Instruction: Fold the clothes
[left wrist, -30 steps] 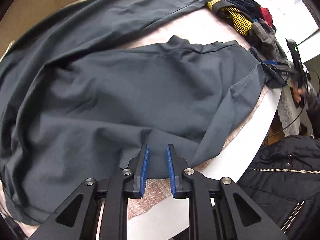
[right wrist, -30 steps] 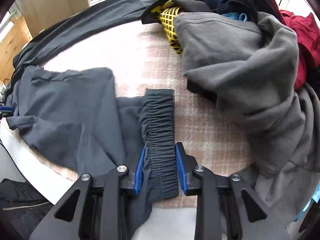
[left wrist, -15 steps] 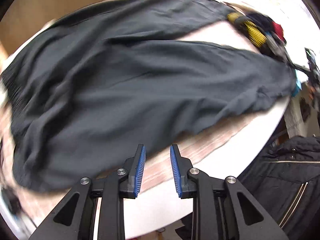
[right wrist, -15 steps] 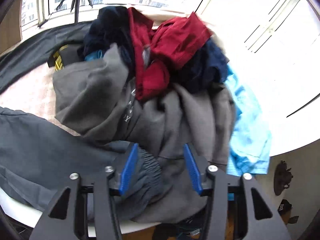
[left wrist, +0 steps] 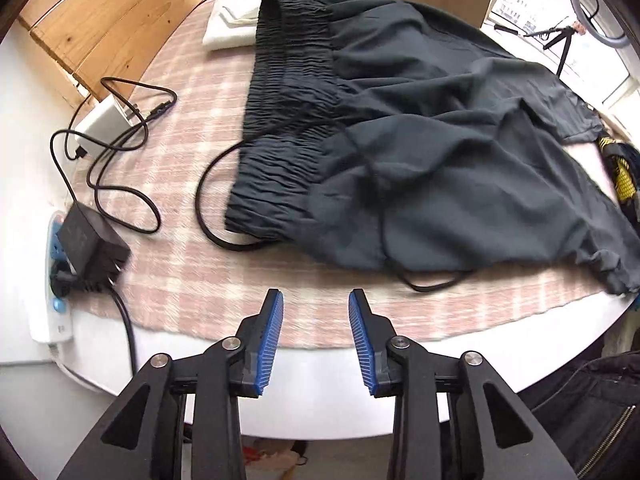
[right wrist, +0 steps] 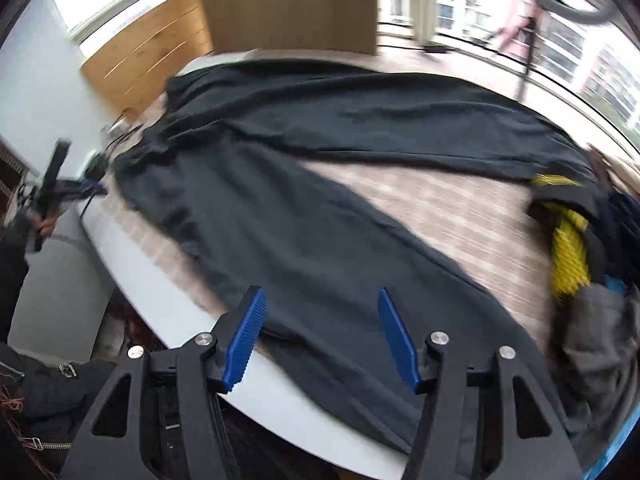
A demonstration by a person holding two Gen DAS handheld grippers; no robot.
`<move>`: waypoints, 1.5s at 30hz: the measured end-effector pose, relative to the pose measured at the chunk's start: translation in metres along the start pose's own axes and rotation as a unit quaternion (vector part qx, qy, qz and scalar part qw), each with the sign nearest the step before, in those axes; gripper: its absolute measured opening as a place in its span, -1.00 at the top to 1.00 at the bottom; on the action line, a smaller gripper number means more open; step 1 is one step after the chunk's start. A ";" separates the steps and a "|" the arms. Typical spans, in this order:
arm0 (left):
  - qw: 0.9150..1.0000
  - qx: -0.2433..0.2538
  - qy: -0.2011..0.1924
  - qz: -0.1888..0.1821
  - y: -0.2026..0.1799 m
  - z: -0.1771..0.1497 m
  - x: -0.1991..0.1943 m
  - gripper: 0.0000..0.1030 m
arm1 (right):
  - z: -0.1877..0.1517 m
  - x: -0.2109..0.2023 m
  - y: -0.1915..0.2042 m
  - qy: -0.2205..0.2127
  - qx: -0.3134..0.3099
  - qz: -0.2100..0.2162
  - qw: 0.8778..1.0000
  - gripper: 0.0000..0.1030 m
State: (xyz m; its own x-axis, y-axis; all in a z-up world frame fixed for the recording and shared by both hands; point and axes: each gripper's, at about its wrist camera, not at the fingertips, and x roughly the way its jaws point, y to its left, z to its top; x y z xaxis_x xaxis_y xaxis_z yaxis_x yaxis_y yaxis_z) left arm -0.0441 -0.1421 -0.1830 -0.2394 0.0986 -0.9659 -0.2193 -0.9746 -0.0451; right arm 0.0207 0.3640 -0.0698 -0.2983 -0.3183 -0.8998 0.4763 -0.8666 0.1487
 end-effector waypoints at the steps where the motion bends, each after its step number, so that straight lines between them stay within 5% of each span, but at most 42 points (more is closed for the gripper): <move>1: 1.000 0.004 -0.001 0.000 0.007 0.001 0.002 0.34 | 0.009 0.014 0.024 0.011 -0.032 0.018 0.999 -0.12; 9: 0.999 0.021 -0.022 -0.040 0.023 0.018 0.025 0.31 | 0.021 0.103 0.120 0.092 -0.167 0.017 0.982 -0.12; 11: 0.997 0.035 -0.030 -0.055 0.018 0.019 0.023 0.42 | 0.022 0.118 0.127 0.107 -0.183 0.010 0.977 -0.12; 13: 0.995 0.046 -0.037 -0.075 0.014 0.018 0.018 0.76 | 0.020 0.126 0.134 0.113 -0.196 0.005 0.974 -0.12; 19: 0.993 0.070 -0.037 -0.089 0.014 0.013 0.014 1.00 | 0.018 0.144 0.154 0.105 -0.235 -0.029 0.966 -0.12; 21: 0.992 0.079 -0.042 -0.085 0.016 0.014 0.012 1.00 | 0.021 0.147 0.152 0.113 -0.226 -0.032 0.967 0.30; 22: 0.993 0.081 -0.042 -0.080 0.017 0.015 0.009 1.00 | 0.023 0.148 0.149 0.117 -0.219 -0.031 0.968 0.78; 23: 0.993 0.082 -0.040 -0.072 0.019 0.014 0.006 1.00 | 0.025 0.149 0.146 0.122 -0.212 -0.030 0.969 0.86; 26: 0.997 0.069 -0.043 -0.018 0.030 0.009 -0.021 1.00 | 0.036 0.130 0.134 0.113 -0.183 -0.008 0.977 0.88; 30: 0.997 0.038 -0.062 -0.015 0.059 -0.002 -0.054 1.00 | 0.044 0.102 0.131 0.100 -0.164 0.026 0.981 0.89; 34: 0.999 0.028 -0.036 -0.012 0.067 -0.006 -0.045 1.00 | 0.020 0.125 0.147 0.158 -0.200 0.030 0.967 0.88; 36: 0.998 0.041 -0.031 -0.020 0.054 0.009 -0.031 0.79 | 0.008 0.142 0.152 0.185 -0.222 0.009 0.957 0.88; 37: 0.998 0.051 -0.026 -0.022 0.047 0.013 -0.020 0.42 | 0.007 0.145 0.152 0.188 -0.223 -0.003 0.957 0.87; 39: 0.998 0.066 -0.021 -0.015 0.036 0.022 -0.005 0.06 | 0.011 0.142 0.148 0.185 -0.214 -0.004 0.959 0.86; 43: 0.998 0.064 -0.007 -0.022 0.024 0.038 0.007 0.11 | 0.023 0.123 0.135 0.171 -0.186 0.010 0.967 0.40; 45: 0.996 0.074 -0.033 -0.025 0.019 0.057 -0.003 0.11 | 0.031 0.109 0.125 0.156 -0.154 0.038 0.975 0.24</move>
State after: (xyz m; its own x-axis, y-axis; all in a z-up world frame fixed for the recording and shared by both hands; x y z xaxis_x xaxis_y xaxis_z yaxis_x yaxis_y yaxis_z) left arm -0.1009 -0.1492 -0.1663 -0.2846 0.1643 -0.9445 -0.3682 -0.9284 -0.0506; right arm 0.0223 0.2094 -0.1368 -0.0080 -0.2033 -0.9791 0.7268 -0.6736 0.1340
